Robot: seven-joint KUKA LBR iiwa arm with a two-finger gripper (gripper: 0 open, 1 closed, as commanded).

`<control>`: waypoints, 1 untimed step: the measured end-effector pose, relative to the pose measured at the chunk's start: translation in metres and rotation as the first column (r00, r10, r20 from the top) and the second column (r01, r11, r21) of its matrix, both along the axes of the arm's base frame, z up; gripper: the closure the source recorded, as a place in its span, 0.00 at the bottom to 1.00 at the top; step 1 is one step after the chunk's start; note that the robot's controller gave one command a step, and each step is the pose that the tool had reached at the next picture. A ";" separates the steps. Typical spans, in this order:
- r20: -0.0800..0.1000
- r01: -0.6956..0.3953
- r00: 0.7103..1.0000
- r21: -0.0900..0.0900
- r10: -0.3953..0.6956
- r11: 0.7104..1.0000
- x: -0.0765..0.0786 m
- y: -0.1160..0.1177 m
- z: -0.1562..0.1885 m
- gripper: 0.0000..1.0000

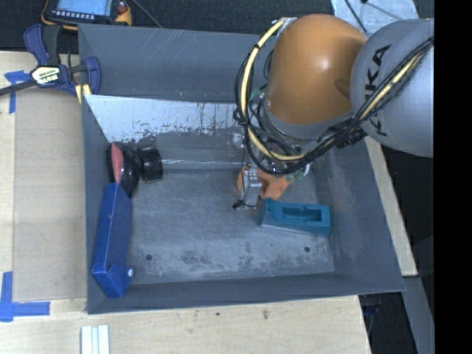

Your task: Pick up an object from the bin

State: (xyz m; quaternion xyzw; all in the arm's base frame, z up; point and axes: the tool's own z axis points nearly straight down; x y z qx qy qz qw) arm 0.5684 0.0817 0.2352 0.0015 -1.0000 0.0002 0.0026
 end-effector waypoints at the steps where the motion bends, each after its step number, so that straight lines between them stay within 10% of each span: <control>1: 0.009 0.003 1.000 0.001 -0.003 1.000 0.002 0.000 0.005 0.00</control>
Offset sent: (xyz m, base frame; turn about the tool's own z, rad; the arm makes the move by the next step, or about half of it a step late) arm 0.0355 -0.1156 -0.1652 -0.0591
